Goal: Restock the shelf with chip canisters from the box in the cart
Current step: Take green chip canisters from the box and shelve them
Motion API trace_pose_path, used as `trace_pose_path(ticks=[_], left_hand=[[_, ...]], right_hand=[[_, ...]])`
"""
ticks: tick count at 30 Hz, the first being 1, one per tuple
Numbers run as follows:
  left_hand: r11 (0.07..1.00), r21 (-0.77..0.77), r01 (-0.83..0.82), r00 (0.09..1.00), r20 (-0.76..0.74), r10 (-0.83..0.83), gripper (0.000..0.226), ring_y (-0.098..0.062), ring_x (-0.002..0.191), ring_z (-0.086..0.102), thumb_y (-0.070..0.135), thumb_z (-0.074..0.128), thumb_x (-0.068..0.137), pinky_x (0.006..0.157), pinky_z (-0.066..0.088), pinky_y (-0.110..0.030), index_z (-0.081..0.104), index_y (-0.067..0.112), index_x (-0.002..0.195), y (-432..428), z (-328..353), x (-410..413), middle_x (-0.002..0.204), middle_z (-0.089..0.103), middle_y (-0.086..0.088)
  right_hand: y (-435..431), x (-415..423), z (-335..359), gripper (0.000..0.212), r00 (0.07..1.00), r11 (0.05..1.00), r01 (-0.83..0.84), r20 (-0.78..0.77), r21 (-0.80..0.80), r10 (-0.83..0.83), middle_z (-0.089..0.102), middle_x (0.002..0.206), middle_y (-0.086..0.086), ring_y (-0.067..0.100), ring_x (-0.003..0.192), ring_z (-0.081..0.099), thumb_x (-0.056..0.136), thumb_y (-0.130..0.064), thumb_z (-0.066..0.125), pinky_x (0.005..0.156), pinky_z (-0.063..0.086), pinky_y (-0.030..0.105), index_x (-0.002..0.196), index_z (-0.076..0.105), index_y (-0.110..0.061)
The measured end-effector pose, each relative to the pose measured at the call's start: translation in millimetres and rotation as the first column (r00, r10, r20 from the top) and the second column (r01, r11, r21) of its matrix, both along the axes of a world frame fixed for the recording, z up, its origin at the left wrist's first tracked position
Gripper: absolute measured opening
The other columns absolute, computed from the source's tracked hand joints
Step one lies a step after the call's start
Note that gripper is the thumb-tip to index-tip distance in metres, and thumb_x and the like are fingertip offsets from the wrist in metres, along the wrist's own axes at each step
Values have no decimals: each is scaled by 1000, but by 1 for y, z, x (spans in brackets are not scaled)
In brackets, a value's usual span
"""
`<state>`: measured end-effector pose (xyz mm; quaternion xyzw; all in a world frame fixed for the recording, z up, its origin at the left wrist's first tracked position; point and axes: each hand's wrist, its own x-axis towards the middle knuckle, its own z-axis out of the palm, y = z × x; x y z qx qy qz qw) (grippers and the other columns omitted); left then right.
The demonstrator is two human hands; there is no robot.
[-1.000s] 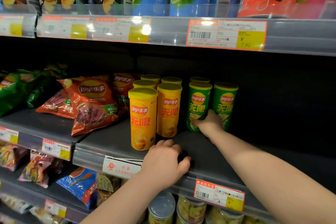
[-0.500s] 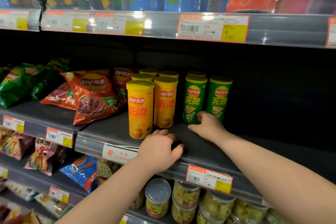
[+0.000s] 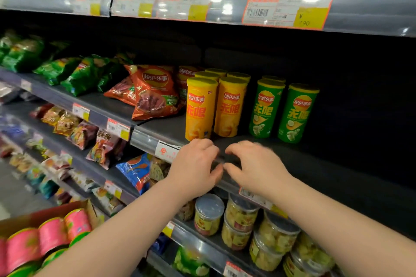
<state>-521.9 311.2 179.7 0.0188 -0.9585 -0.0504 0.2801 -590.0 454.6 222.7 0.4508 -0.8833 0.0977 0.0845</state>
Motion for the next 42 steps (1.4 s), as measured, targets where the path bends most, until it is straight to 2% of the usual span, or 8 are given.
trace_pose_path(ticks=[5,9,12,15,17,21,30,42], left_hand=[[993,23,-115,991,69,113,40,-27,71,60,43,44,74,59,52,-37,67,11,80,-3,-16,37,78,61,-4],[970,-5,-243,957,163,241,41,-28,67,61,48,43,72,53,51,-34,65,13,74,-6,-39,69,74,61,-4],[943,10,-334,905,281,318,52,-29,79,58,51,33,73,63,50,-38,64,11,84,-4,-55,93,84,59,-5],[897,-60,-438,809,408,423,44,-27,97,53,48,42,83,76,48,-38,59,13,102,-4,-73,116,101,54,-4],[873,-60,-484,754,478,451,37,-26,101,52,45,48,87,79,46,-36,58,15,106,-5,-82,128,106,53,-4],[834,-61,-549,676,554,486,39,-26,107,53,46,48,88,82,47,-35,57,17,113,-10,-100,154,112,53,-4],[795,-45,-605,580,659,479,43,-29,112,53,47,49,88,88,48,-38,54,17,119,-43,-129,232,117,53,-7],[692,-7,-722,463,739,490,46,-26,118,50,49,49,88,93,45,-40,54,19,123,-137,-157,402,125,52,-5]], right_hand=[[-11,25,-15,33,979,983,-172,-104,63,178,57,117,-2,23,111,51,93,-43,46,90,44,37,120,55,-25],[-22,42,-40,33,935,942,-315,-135,116,329,59,116,1,27,112,52,91,-40,46,88,43,38,115,57,-21],[-31,56,-62,32,913,914,-388,-86,119,398,61,110,2,28,107,55,89,-39,46,85,44,39,110,60,-20],[-38,67,-85,32,916,900,-397,25,178,400,58,115,1,26,111,52,91,-41,46,89,41,36,115,55,-22],[-43,74,-99,32,914,890,-405,86,210,396,57,118,1,27,114,51,92,-41,47,90,40,35,118,53,-24],[-55,91,-120,37,909,868,-415,151,272,387,56,124,2,27,117,50,92,-39,47,92,40,35,124,52,-23],[-102,148,-154,37,894,814,-444,247,375,374,56,123,2,28,116,50,92,-44,47,92,43,36,123,52,-23],[-200,287,-190,42,882,771,-461,319,439,346,57,126,4,28,119,50,90,-44,50,94,41,38,125,52,-21]])
